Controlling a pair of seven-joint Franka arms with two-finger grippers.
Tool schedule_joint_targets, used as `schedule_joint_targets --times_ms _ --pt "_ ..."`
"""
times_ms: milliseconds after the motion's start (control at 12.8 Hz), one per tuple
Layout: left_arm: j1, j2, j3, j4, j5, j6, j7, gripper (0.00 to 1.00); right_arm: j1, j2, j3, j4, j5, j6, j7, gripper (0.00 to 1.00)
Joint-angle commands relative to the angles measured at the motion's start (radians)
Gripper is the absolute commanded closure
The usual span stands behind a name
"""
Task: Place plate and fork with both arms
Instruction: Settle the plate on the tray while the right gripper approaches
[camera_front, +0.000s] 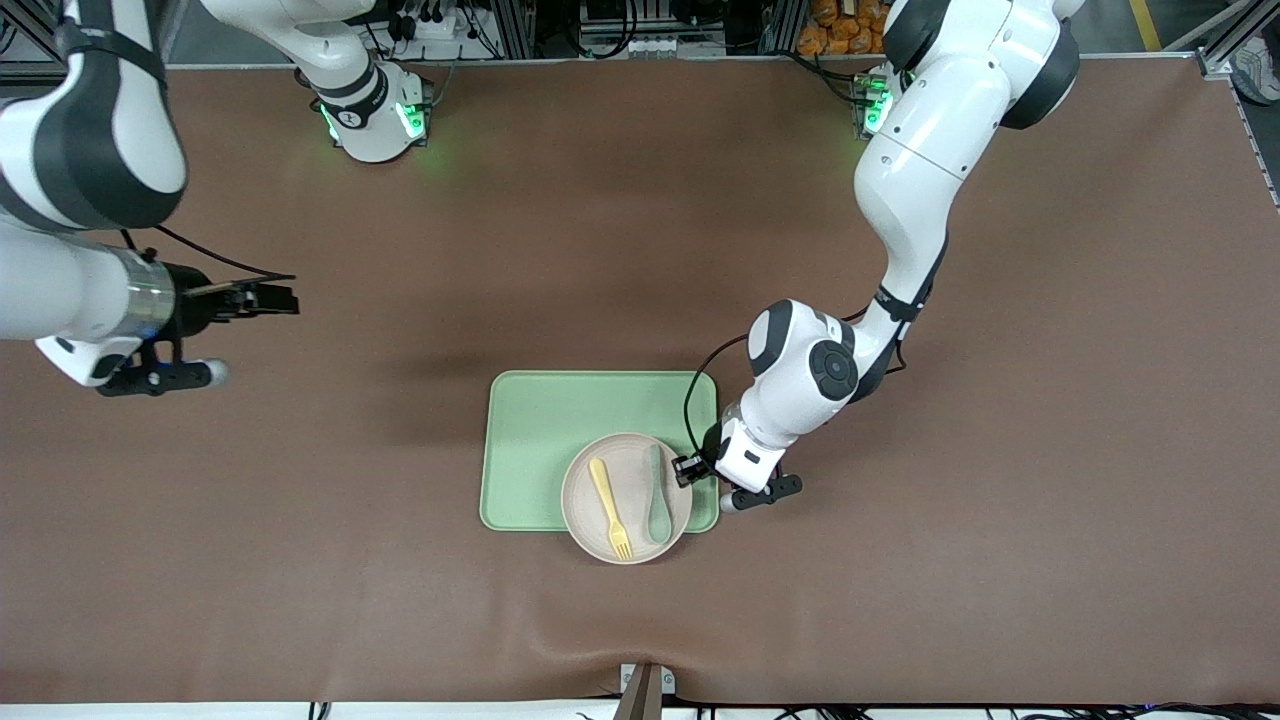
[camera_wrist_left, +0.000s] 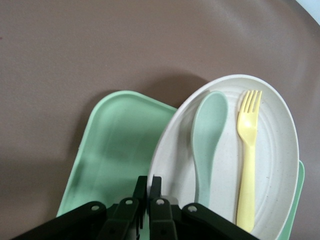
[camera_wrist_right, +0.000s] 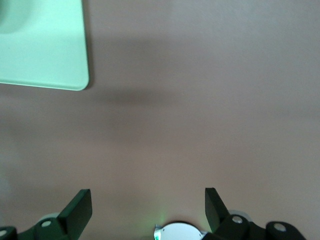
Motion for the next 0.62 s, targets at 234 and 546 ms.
schedule_joint_targets --times_ms 234,546 --pt "0.007 -0.036 0.014 -0.059 -0.012 0.005 -0.001 1.00 0.078 0.071 -0.004 0.015 0.012 0.114 -0.003 0.00" --pt "0.007 -0.064 0.014 -0.080 -0.014 0.005 -0.003 1.00 0.159 0.133 -0.004 0.018 0.012 0.297 0.000 0.00"
